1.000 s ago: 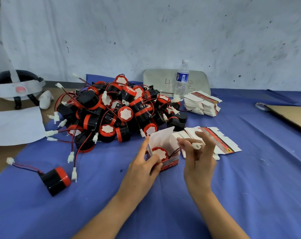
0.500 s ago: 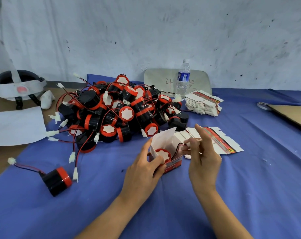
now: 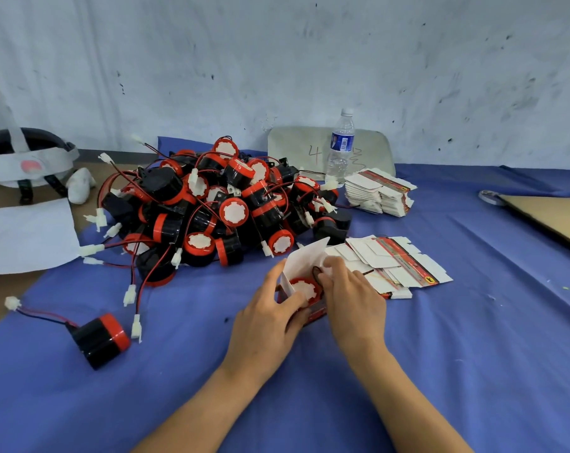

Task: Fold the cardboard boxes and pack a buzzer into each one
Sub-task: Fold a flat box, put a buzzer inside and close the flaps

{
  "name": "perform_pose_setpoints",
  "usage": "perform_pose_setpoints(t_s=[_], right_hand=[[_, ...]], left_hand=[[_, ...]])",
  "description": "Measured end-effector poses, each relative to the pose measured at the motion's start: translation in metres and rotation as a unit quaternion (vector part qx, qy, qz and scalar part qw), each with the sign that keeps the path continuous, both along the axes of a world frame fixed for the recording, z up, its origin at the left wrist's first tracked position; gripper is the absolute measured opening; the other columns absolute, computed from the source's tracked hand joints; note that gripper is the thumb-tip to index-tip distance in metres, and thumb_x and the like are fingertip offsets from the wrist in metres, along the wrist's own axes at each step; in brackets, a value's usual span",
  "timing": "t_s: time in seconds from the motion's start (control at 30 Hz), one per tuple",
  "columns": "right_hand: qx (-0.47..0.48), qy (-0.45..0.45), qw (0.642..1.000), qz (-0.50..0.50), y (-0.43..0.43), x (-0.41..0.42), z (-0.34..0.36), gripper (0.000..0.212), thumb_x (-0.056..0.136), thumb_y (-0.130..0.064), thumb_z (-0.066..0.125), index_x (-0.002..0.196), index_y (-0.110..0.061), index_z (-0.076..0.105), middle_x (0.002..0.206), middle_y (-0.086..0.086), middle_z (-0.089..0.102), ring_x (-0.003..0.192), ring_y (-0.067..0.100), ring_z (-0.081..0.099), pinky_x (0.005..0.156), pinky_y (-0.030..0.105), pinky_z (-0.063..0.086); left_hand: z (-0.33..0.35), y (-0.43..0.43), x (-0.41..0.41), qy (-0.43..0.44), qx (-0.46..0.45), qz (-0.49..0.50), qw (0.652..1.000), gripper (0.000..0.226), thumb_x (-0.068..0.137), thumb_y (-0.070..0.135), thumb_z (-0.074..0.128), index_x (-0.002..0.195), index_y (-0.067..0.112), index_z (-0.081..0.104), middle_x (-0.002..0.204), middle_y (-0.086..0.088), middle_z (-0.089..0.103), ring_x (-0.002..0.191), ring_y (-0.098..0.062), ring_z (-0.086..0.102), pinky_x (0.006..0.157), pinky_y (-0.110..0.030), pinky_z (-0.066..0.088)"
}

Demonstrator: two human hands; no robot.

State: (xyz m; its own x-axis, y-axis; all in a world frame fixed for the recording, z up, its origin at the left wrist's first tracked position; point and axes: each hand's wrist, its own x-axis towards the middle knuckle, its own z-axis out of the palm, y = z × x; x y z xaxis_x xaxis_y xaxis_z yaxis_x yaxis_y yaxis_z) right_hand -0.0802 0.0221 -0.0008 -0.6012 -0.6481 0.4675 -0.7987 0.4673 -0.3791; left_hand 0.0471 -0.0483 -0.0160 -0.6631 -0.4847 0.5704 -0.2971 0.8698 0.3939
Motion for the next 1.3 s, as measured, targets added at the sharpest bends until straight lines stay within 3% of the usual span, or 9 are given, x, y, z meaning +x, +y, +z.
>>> perform_pose_setpoints(t_s=[0.13, 0.5, 0.6, 0.73, 0.83, 0.97, 1.07, 1.2, 1.3], right_hand=[[0.057, -0.032, 0.998, -0.008, -0.003, -0.006, -0.003, 0.025, 0.101, -0.043, 0.037, 0.114, -0.023, 0.028, 0.079, -0.008, 0.052, 0.085, 0.020, 0.061, 0.058, 0.031, 0.038], [-0.076, 0.075, 0.994, 0.036, 0.003, -0.001, -0.005, 0.020, 0.090, -0.032, 0.066, 0.083, -0.016, 0.076, 0.107, -0.001, 0.066, 0.090, 0.026, 0.059, 0.051, 0.030, 0.042], [-0.043, 0.016, 0.997, 0.065, 0.000, -0.005, -0.006, 0.040, 0.095, -0.051, 0.045, 0.088, -0.026, 0.076, 0.154, -0.026, 0.021, 0.130, 0.013, 0.029, 0.069, 0.031, 0.047], [0.029, -0.044, 0.995, 0.084, 0.001, -0.006, -0.002, 0.067, 0.086, -0.069, 0.017, 0.105, -0.036, 0.072, 0.148, -0.041, -0.019, 0.141, 0.003, 0.001, 0.101, 0.037, 0.042], [0.037, -0.092, 0.991, 0.088, 0.002, -0.005, -0.002, 0.050, 0.094, -0.061, 0.031, 0.100, -0.033, 0.073, 0.143, -0.046, -0.023, 0.141, 0.005, 0.009, 0.088, 0.034, 0.044], [-0.038, -0.117, 0.985, 0.122, 0.001, -0.005, -0.009, 0.037, 0.099, -0.041, 0.046, 0.086, -0.021, 0.074, 0.148, -0.042, -0.020, 0.138, 0.009, 0.024, 0.084, 0.021, 0.036], [-0.094, -0.130, 0.975, 0.151, 0.003, -0.008, -0.014, 0.021, 0.097, -0.023, 0.057, 0.094, -0.016, 0.076, 0.154, -0.035, -0.003, 0.121, -0.021, 0.034, 0.082, -0.004, 0.028], [-0.109, -0.150, 0.973, 0.135, 0.002, -0.010, -0.015, 0.020, 0.091, -0.012, 0.065, 0.106, -0.017, 0.075, 0.143, -0.026, 0.031, 0.109, 0.007, 0.061, 0.088, 0.017, 0.046], [-0.131, -0.183, 0.962, 0.155, 0.003, -0.009, -0.016, 0.030, 0.093, -0.005, 0.059, 0.118, -0.018, 0.069, 0.145, -0.010, 0.044, 0.124, 0.008, 0.052, 0.096, 0.014, 0.041]], left_hand=[[0.000, 0.003, 0.000, -0.007, -0.002, 0.001, 1.000, 0.019, 0.084, 0.024, 0.074, 0.101, 0.027, 0.068, 0.146, -0.008, 0.045, 0.094, -0.023, 0.066, 0.053, -0.035, 0.057], [-0.003, 0.002, 0.002, 0.006, 0.014, 0.000, 1.000, 0.022, 0.087, 0.027, 0.071, 0.108, 0.031, 0.068, 0.149, -0.005, 0.042, 0.102, -0.017, 0.065, 0.059, -0.033, 0.057], [-0.008, -0.001, 0.003, 0.011, 0.020, -0.001, 1.000, 0.031, 0.094, 0.035, 0.060, 0.123, 0.043, 0.054, 0.157, 0.003, 0.027, 0.107, -0.013, 0.061, 0.065, -0.034, 0.058], [-0.009, -0.002, 0.003, 0.035, 0.076, -0.018, 0.996, 0.087, 0.093, 0.036, 0.060, 0.139, 0.065, -0.008, 0.156, 0.019, 0.016, 0.120, -0.006, 0.051, 0.085, -0.025, 0.051], [-0.013, -0.004, 0.001, 0.043, 0.113, -0.010, 0.993, 0.091, 0.093, 0.035, 0.061, 0.143, 0.047, -0.014, 0.149, 0.018, 0.033, 0.127, -0.001, 0.041, 0.092, -0.015, 0.039], [-0.017, -0.007, -0.001, 0.041, 0.115, -0.034, 0.992, 0.081, 0.098, 0.031, 0.054, 0.139, 0.046, -0.015, 0.149, 0.030, -0.007, 0.143, -0.002, 0.017, 0.105, -0.009, 0.021], [-0.018, -0.007, 0.000, 0.004, 0.104, -0.027, 0.994, 0.077, 0.100, 0.034, 0.046, 0.140, 0.043, -0.018, 0.150, 0.025, -0.014, 0.144, -0.006, 0.020, 0.102, -0.016, 0.035], [-0.016, -0.007, -0.004, -0.116, 0.043, 0.048, 0.991, 0.060, 0.102, 0.045, 0.028, 0.151, 0.036, -0.005, 0.147, 0.010, -0.030, 0.140, -0.015, 0.032, 0.091, -0.030, 0.050], [-0.012, -0.006, -0.004, -0.124, 0.061, 0.053, 0.989, 0.053, 0.102, 0.045, 0.026, 0.152, 0.038, 0.013, 0.153, 0.009, -0.026, 0.140, -0.014, 0.031, 0.092, -0.029, 0.049]])
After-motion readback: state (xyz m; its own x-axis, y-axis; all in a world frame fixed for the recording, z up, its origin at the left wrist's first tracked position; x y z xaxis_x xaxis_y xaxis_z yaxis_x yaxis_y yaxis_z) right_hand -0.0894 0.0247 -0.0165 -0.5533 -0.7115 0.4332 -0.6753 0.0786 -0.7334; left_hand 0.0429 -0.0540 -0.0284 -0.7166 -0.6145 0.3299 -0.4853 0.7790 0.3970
